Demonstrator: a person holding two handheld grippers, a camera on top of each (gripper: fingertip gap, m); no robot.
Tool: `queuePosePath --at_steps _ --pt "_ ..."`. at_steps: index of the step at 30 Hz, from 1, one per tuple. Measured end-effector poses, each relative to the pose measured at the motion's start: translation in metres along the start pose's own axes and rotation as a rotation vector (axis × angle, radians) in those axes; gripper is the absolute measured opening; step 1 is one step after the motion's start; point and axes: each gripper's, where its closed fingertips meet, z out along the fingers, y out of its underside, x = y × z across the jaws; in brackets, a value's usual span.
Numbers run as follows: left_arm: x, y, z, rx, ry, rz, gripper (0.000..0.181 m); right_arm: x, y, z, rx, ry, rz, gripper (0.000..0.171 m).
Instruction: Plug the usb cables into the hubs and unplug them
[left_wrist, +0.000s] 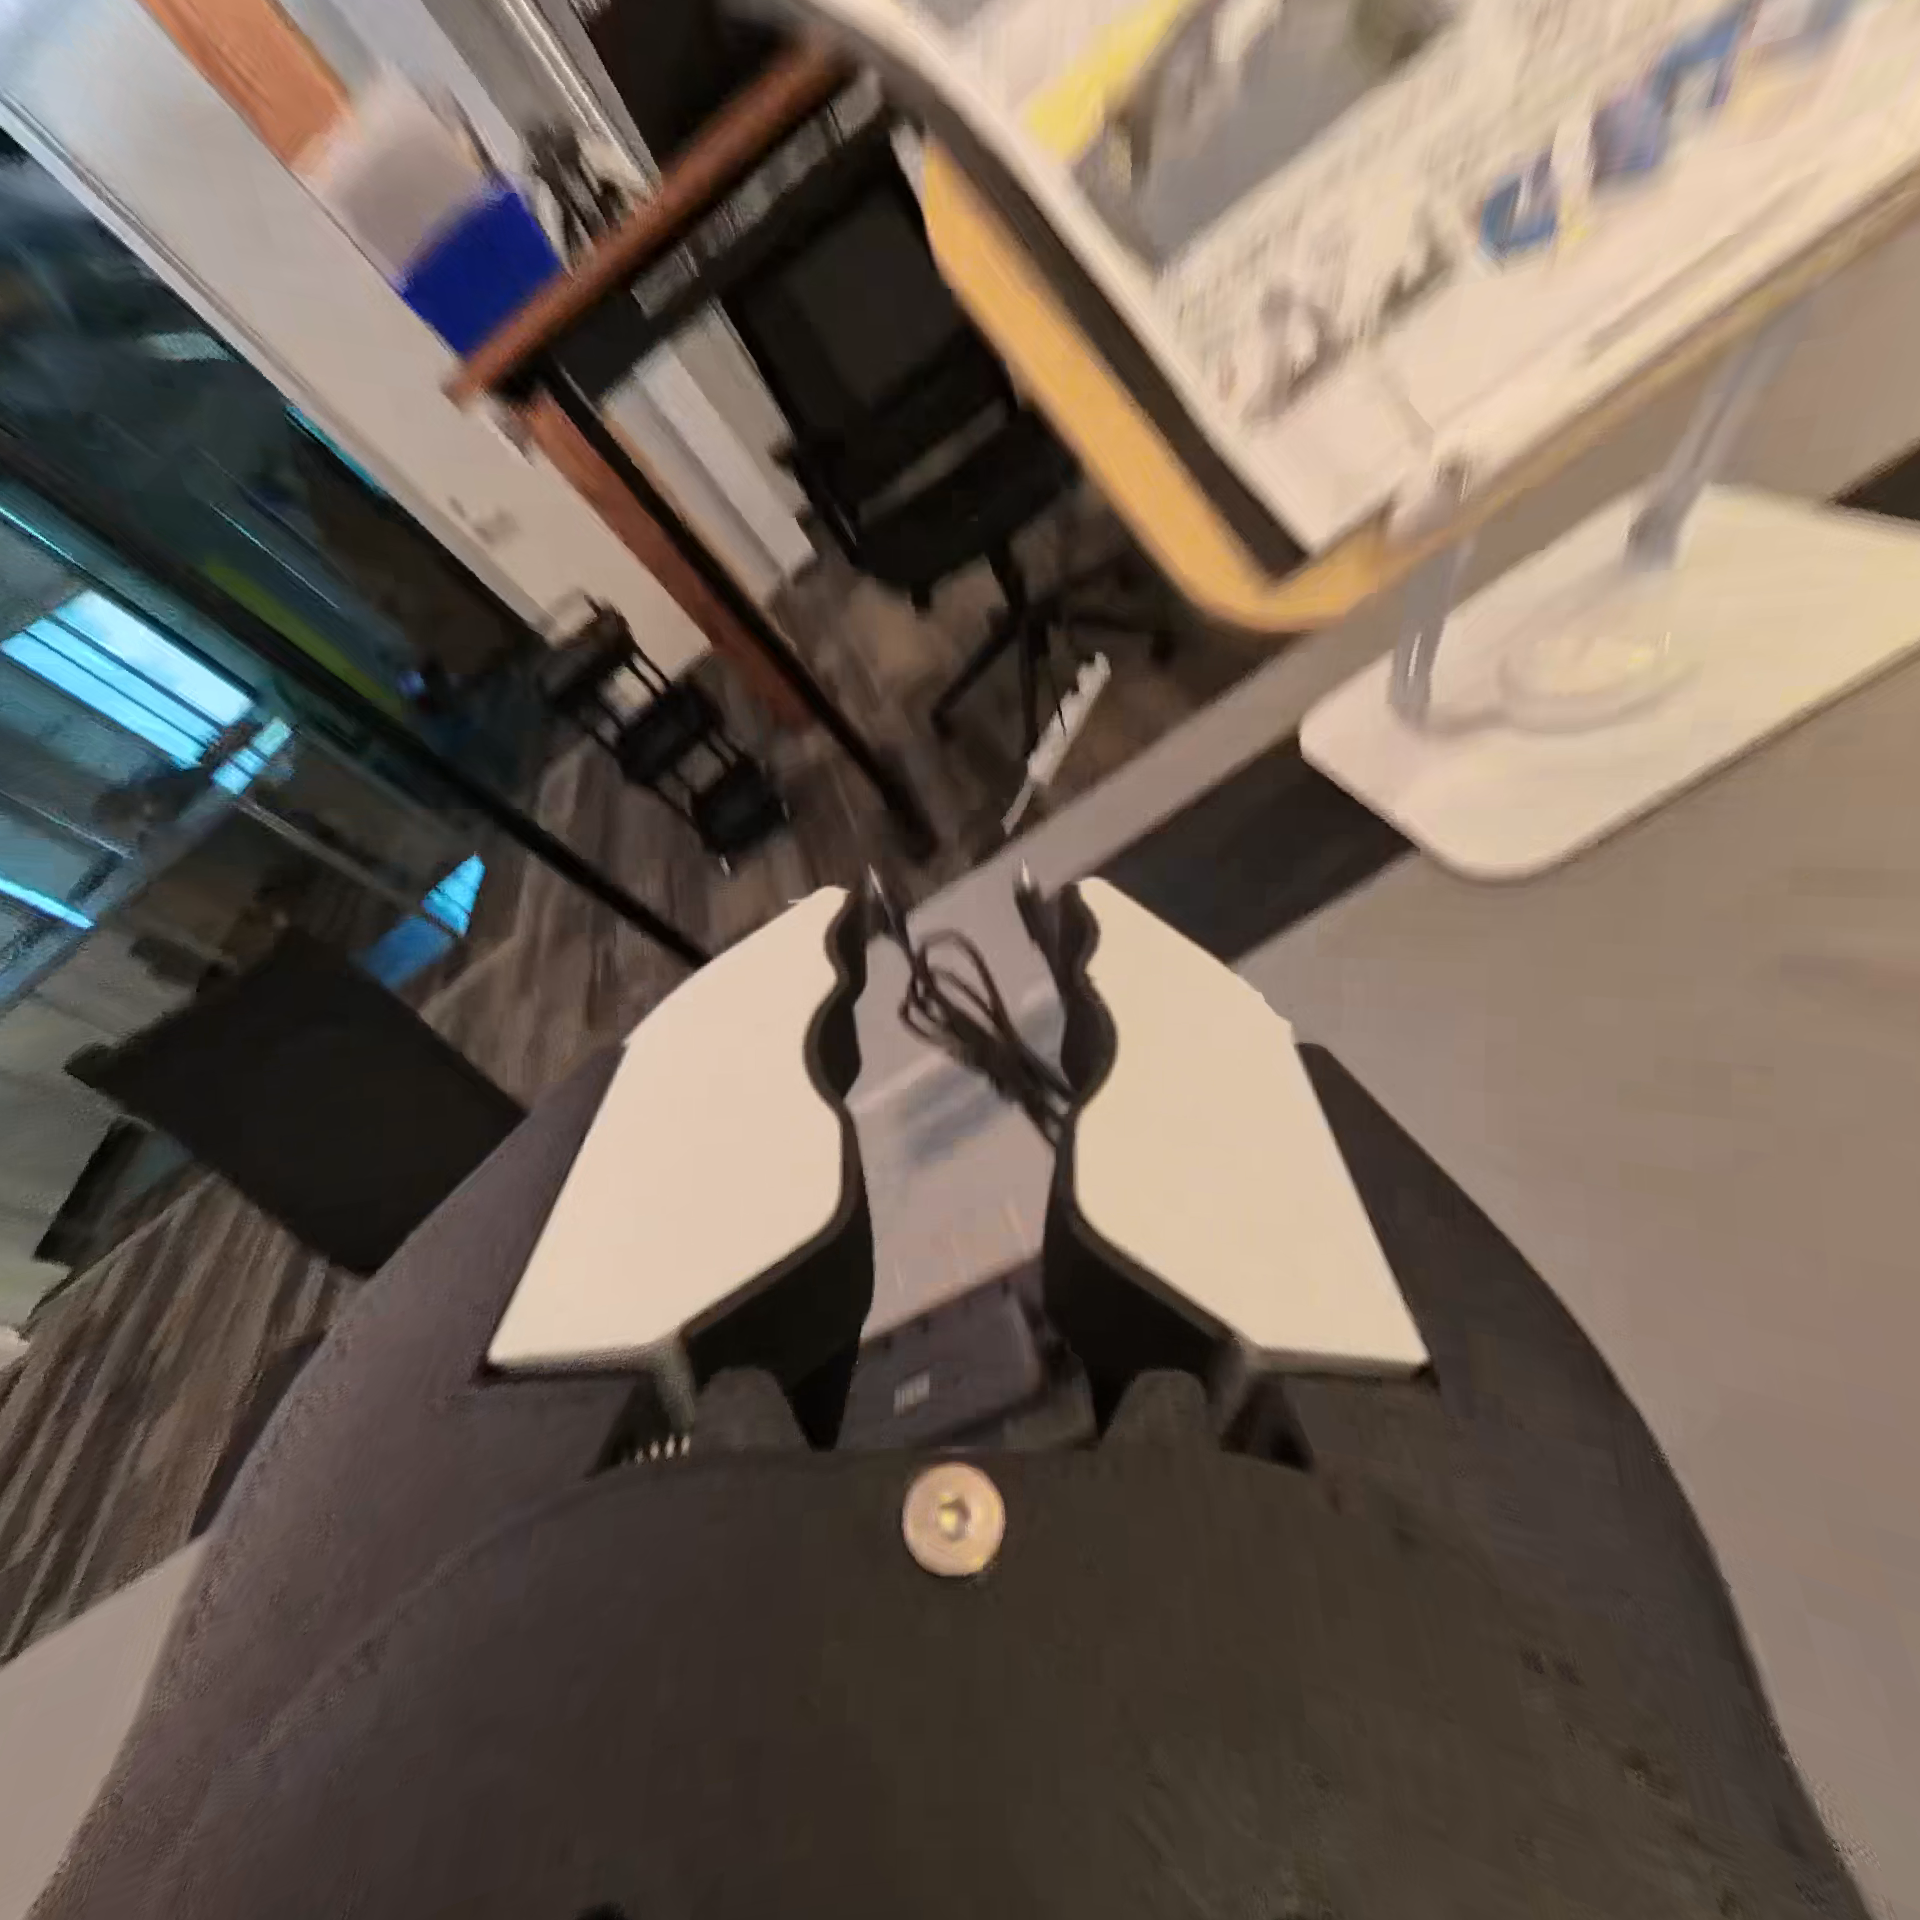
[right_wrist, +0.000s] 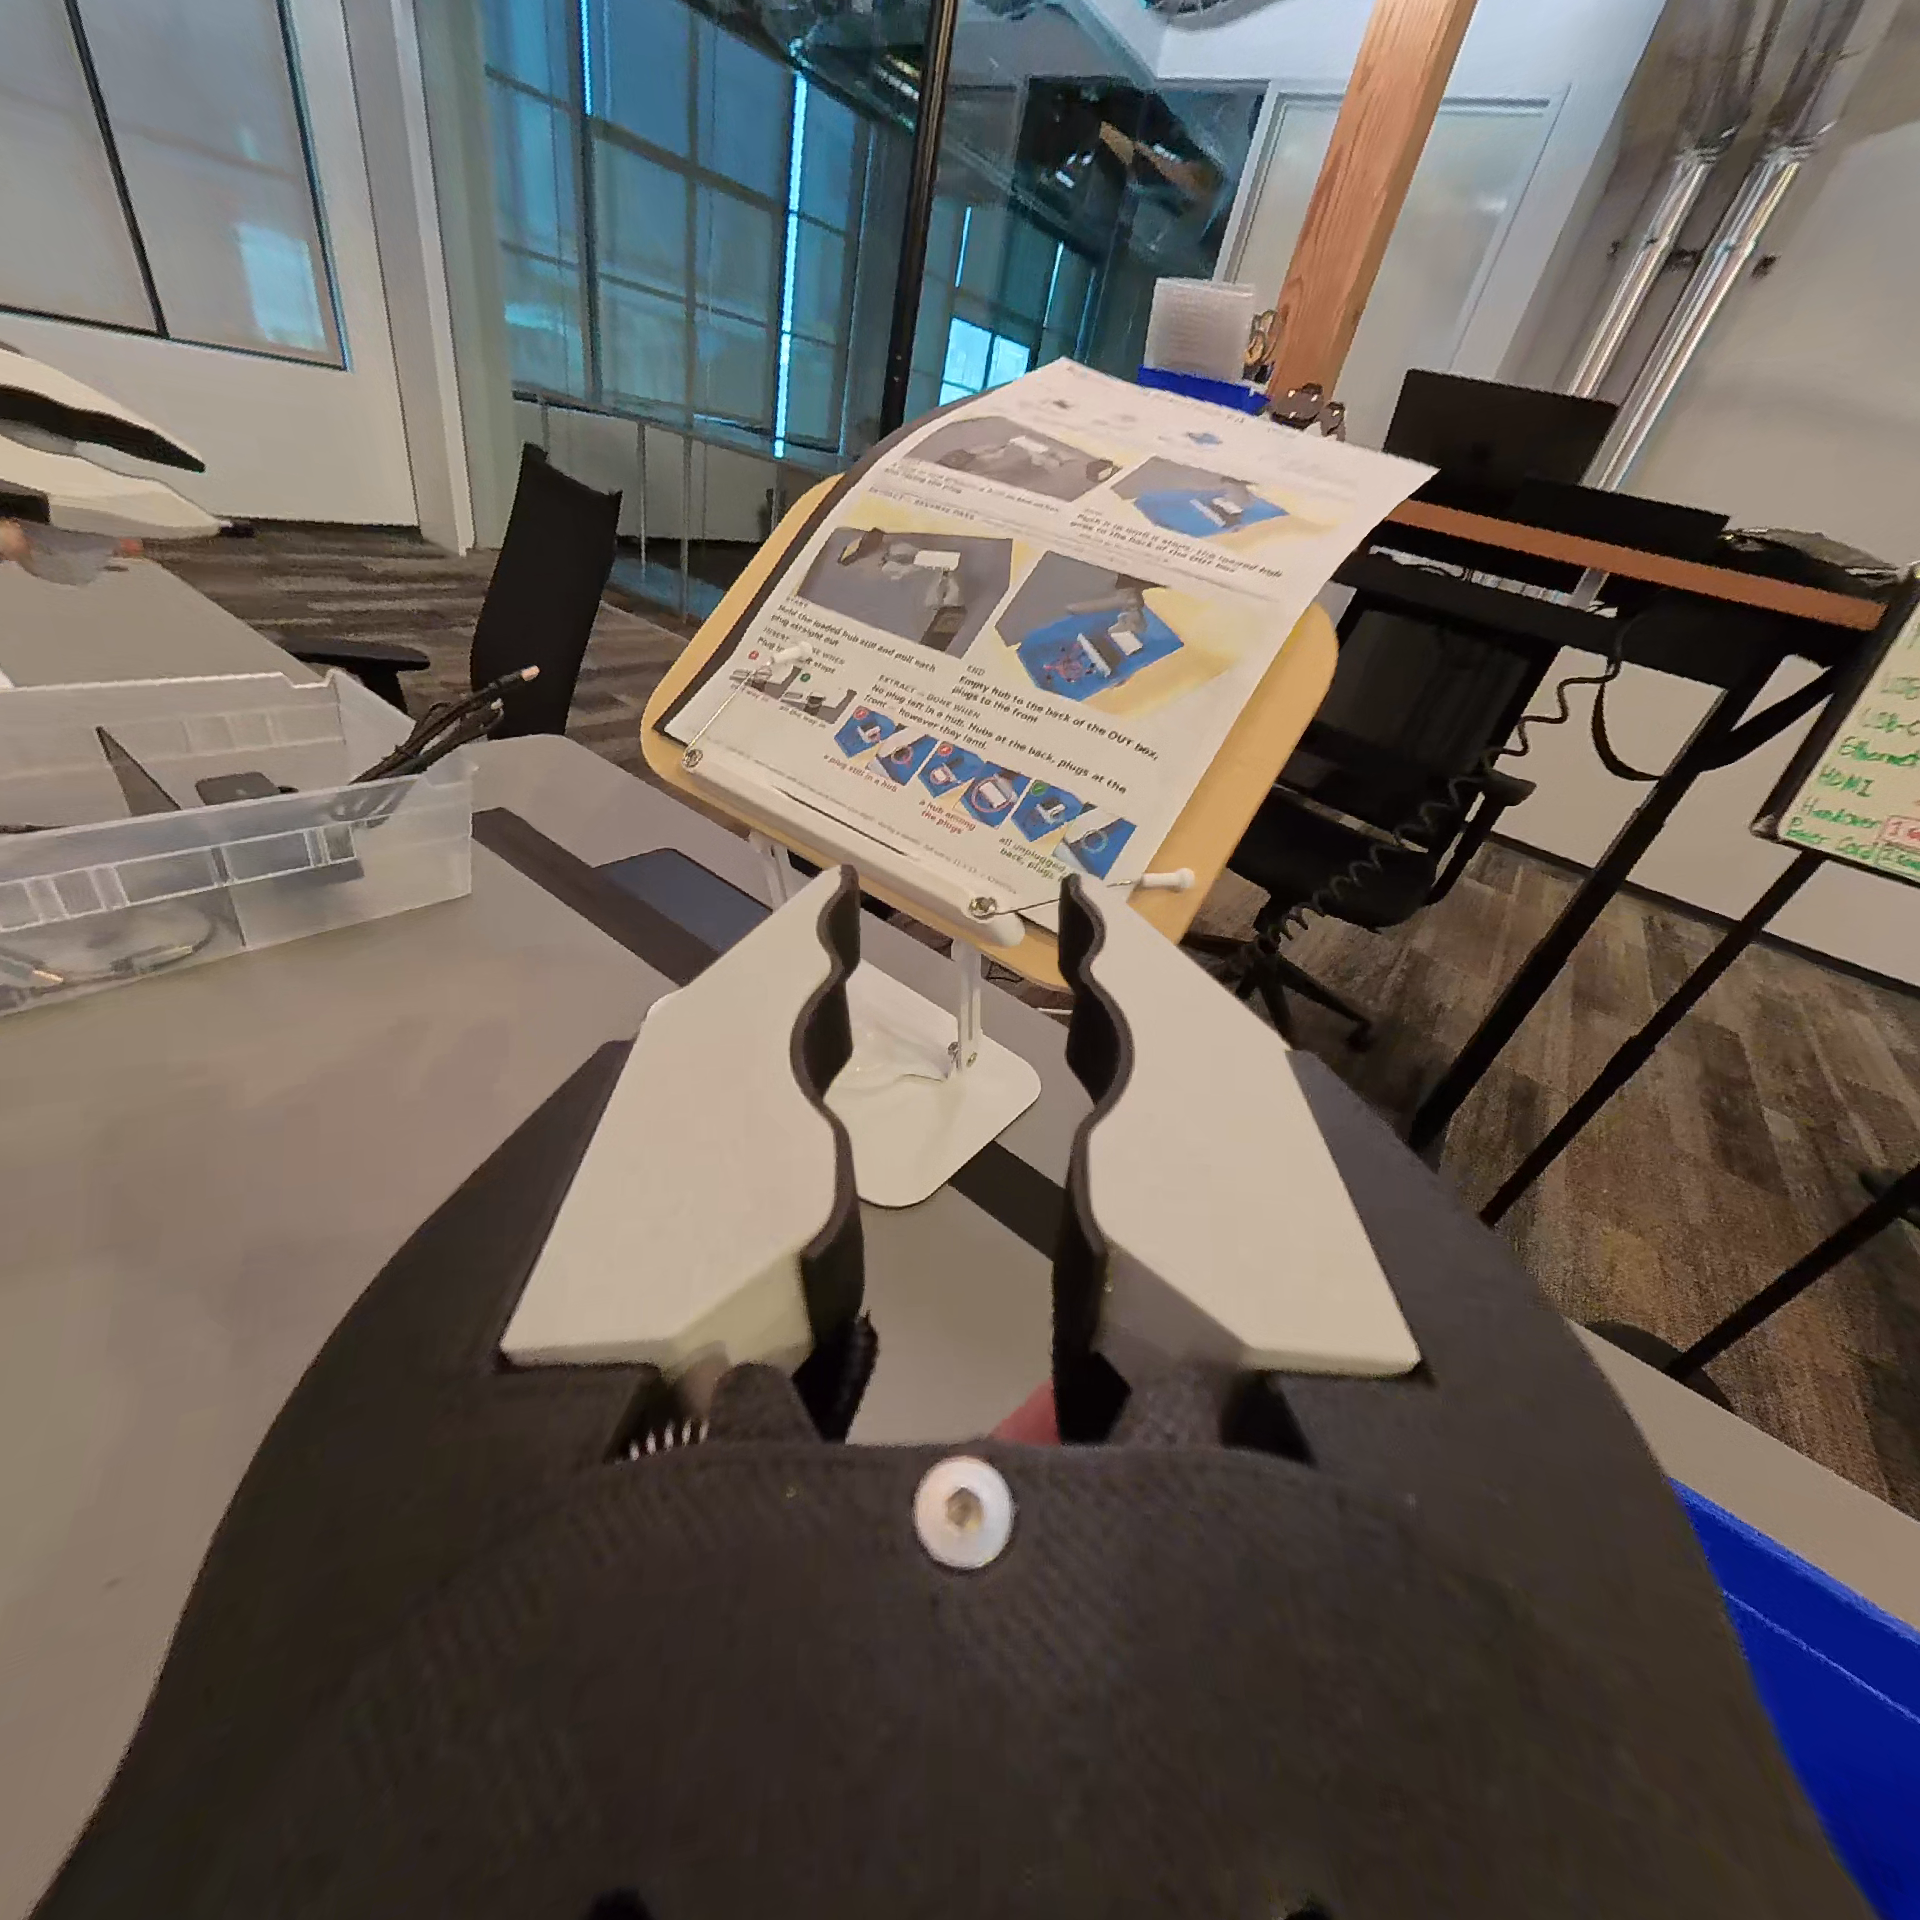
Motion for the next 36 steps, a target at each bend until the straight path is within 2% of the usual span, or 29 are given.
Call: queuePosePath --at_steps 3,6,13,17,22,25,28,36 --pt "-0.007 0.038 0.003 -0.146 0.015 0.057 0.047 -0.011 0.010 0.009 -0.034 -0.028 -0.014 0.036" --pt "-0.001 0.054 0.008 -0.194 0.078 0.087 0.053 -0.017 0.018 0.015 -0.055 -0.048 -0.019 0.036" --pt "-0.003 0.131 0.027 -0.484 0.304 0.357 0.053 -0.016 0.024 0.016 -0.061 -0.076 -0.002 0.035" --pt "-0.006 0.163 0.037 -0.590 0.445 0.451 0.054 -0.015 0.032 0.018 -0.081 -0.083 0.002 0.035" --pt "0.014 0.181 0.045 -0.643 0.648 0.489 0.055 -0.019 0.045 0.024 -0.116 -0.098 -0.007 0.035" --pt "0.016 0.198 0.047 -0.740 0.717 0.552 0.054 -0.020 0.051 0.027 -0.128 -0.109 0.004 0.035" --pt "0.024 0.203 0.050 -0.753 0.812 0.557 0.053 -0.019 0.057 0.029 -0.137 -0.113 0.023 0.035" --pt "0.014 0.223 0.047 -0.877 0.924 0.649 0.058 -0.015 0.073 0.033 -0.165 -0.117 0.060 0.035"
